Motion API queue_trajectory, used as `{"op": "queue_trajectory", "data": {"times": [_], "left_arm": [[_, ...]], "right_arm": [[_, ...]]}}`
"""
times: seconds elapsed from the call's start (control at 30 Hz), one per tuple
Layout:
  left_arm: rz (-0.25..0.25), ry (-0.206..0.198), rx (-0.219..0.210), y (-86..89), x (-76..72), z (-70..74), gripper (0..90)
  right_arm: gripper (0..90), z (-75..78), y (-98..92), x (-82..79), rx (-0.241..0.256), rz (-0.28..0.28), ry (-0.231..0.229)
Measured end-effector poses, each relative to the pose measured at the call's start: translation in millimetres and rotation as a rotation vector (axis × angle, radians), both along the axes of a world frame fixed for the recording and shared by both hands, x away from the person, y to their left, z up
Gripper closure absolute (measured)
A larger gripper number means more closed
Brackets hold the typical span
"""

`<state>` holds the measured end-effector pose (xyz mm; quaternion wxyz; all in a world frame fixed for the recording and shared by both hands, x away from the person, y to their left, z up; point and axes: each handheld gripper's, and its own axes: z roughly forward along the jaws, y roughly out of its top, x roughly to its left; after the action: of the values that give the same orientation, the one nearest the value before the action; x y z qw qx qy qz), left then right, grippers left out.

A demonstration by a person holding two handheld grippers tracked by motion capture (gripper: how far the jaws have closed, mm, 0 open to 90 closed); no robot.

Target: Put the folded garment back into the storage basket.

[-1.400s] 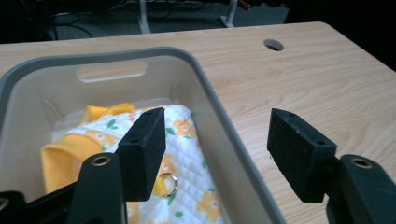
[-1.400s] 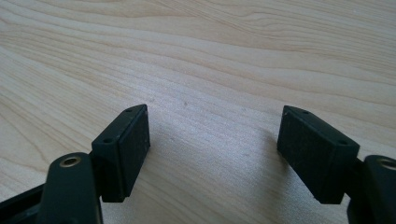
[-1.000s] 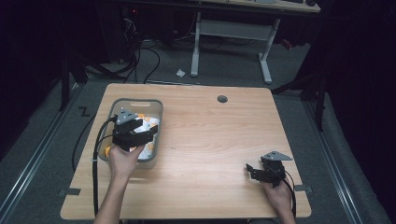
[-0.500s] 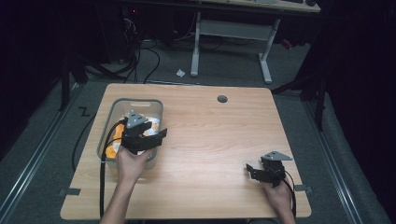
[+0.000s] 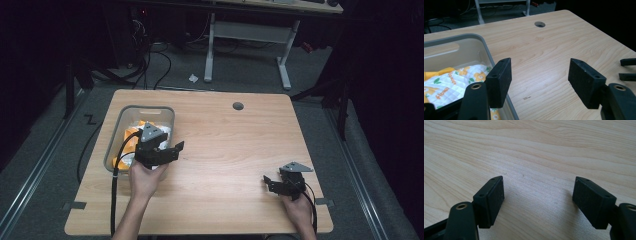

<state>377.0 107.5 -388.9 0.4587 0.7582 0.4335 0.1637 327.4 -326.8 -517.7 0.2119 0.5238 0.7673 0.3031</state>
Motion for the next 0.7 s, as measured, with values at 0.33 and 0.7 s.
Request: {"op": "queue_trajectory", "data": {"times": [0.33, 0.7], "left_arm": [[-0.021, 0.004, 0.003, -7.8, -4.1, -5.1, 36.1], [-0.030, 0.011, -0.002, -13.9, -8.6, -12.5, 36.0]], "right_arm": [[25.8, 0.0, 0.0, 0.0, 0.000, 0.000, 0.000], [25.8, 0.0, 0.0, 0.0, 0.000, 0.000, 0.000]]}}
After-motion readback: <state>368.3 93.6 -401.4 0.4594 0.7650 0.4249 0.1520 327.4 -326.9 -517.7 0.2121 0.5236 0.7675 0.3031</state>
